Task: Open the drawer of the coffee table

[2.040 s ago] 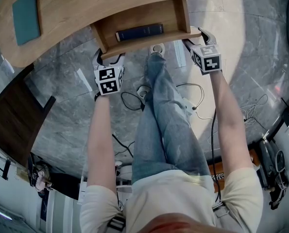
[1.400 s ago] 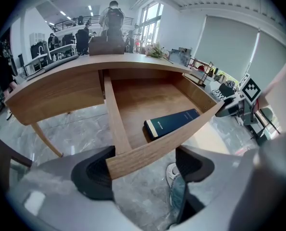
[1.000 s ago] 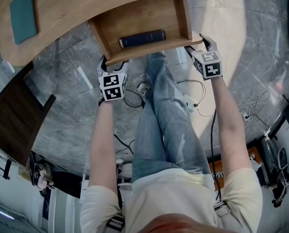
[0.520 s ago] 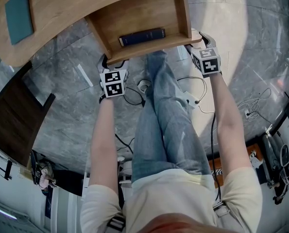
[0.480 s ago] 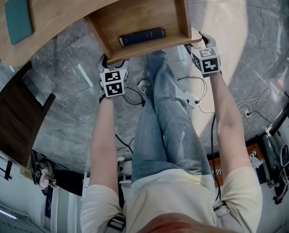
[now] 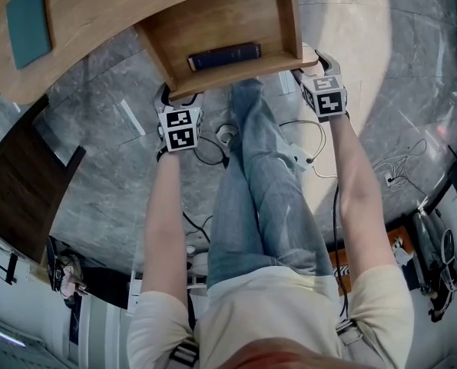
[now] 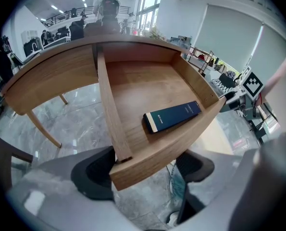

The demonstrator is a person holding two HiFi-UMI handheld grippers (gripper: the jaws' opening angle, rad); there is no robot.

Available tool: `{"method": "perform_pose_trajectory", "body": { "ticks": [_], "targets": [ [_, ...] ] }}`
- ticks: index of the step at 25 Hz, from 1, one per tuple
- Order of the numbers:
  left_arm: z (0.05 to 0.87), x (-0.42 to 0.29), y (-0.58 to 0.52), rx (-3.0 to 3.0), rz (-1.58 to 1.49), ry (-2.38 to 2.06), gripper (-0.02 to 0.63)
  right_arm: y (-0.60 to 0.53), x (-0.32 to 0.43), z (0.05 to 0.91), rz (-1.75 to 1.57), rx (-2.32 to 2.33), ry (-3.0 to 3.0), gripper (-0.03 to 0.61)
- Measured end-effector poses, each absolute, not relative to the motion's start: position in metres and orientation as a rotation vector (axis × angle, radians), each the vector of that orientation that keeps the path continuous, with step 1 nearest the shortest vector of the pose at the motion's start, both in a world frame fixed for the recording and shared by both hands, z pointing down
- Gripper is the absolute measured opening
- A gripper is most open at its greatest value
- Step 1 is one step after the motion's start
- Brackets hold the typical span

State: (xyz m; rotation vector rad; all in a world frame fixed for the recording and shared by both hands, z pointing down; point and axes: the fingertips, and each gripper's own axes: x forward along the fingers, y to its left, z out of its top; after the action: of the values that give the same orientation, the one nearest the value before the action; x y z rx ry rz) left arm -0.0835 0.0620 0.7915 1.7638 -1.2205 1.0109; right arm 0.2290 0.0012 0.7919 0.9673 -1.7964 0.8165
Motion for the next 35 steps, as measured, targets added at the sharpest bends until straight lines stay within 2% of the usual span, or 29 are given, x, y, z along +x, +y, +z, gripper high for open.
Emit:
{"method": "perform_pose_trajectory", "body": {
  "ticks": [8, 12, 15, 19, 21, 22, 25, 35],
  "targets": [
    [0.770, -0.088, 0.070, 1.744, 1.012, -1.227, 0.397, 0.008, 0.232, 0.765, 0.800, 0.998, -1.792, 0.304],
    [0.747, -0.096, 0.073, 1.729, 0.975, -1.272, 0.397, 0.012, 0.228, 0.740, 0.780, 1.024, -1.813, 0.243],
    [0.726, -0.106, 0.070, 1.714, 0.930, -1.336, 0.284, 0.012, 0.223, 0.717, 0.776, 1.086, -1.839, 0.161],
    [0.695, -0.114, 0.066, 1.716, 0.888, -1.411, 0.220, 0.010, 0.213, 0.680, 0.737, 1.149, -1.871, 0.059],
    [0.675, -0.117, 0.064, 1.710, 0.855, -1.463, 0.142, 0.013, 0.207, 0.658, 0.729, 1.183, -1.893, 0.003],
    [0.665, -0.117, 0.064, 1.707, 0.835, -1.486, 0.088, 0.016, 0.203, 0.648, 0.732, 1.195, -1.908, 0.003],
    [0.635, -0.116, 0.065, 1.712, 0.774, -1.531, 0.013, 0.024, 0.188, 0.618, 0.733, 1.214, -1.961, 0.002],
    [0.521, -0.098, 0.080, 1.790, 0.633, -1.596, -0.002, 0.046, 0.143, 0.489, 0.699, 1.293, -2.144, 0.002]
  ]
}}
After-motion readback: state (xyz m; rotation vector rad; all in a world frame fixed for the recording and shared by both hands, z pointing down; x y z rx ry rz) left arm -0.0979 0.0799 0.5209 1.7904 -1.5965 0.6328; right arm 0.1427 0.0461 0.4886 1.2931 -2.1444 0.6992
